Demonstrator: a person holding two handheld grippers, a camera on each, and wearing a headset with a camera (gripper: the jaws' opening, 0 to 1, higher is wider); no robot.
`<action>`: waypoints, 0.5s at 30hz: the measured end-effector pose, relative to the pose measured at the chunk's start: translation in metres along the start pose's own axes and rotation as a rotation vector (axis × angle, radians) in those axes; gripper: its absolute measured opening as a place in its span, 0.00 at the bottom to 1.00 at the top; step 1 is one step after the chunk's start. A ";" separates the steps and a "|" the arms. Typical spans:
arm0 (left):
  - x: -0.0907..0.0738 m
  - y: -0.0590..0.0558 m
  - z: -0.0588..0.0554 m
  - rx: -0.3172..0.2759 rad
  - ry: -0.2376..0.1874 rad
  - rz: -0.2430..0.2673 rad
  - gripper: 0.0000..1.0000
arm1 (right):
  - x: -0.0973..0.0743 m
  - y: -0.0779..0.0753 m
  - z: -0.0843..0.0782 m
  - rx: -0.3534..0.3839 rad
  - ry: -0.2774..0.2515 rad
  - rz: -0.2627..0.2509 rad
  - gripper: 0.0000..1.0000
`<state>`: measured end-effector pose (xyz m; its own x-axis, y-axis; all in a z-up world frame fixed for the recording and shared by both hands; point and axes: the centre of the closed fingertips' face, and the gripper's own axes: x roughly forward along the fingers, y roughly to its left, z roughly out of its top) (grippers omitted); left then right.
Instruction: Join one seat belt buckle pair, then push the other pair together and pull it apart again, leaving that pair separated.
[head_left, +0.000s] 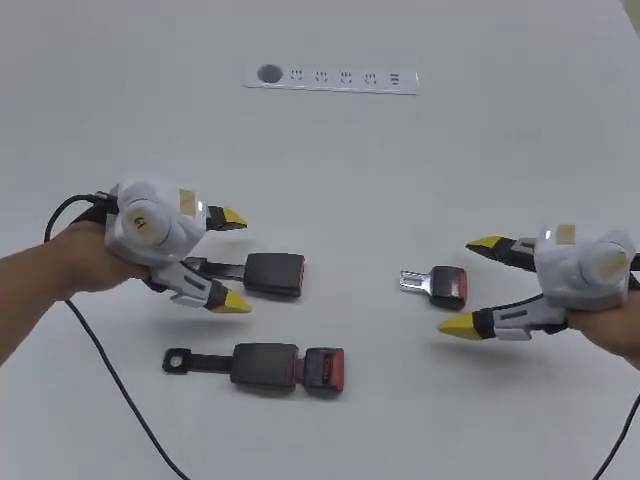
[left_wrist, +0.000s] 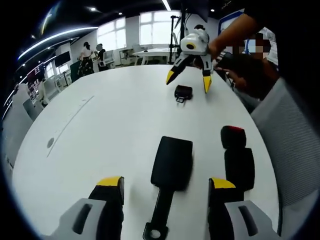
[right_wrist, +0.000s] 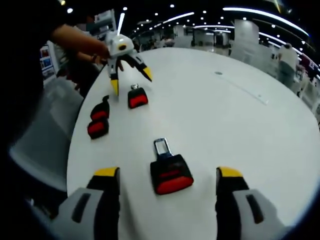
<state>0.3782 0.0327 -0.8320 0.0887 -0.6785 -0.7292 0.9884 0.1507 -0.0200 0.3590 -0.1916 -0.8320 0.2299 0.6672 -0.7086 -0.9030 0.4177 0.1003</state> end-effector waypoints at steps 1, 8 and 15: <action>0.001 0.001 -0.001 0.001 0.003 -0.002 0.70 | 0.001 0.000 -0.001 -0.005 0.003 0.005 0.79; 0.009 -0.001 -0.004 -0.017 -0.003 -0.031 0.66 | 0.005 -0.001 -0.010 -0.048 0.039 0.027 0.70; 0.011 -0.004 -0.009 -0.034 -0.010 -0.034 0.64 | 0.010 -0.002 -0.010 -0.044 0.028 0.059 0.66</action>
<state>0.3740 0.0308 -0.8462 0.0568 -0.6905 -0.7211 0.9862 0.1515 -0.0674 0.3593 -0.1918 -0.8461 0.1663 0.6717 -0.7219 -0.9300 0.3502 0.1116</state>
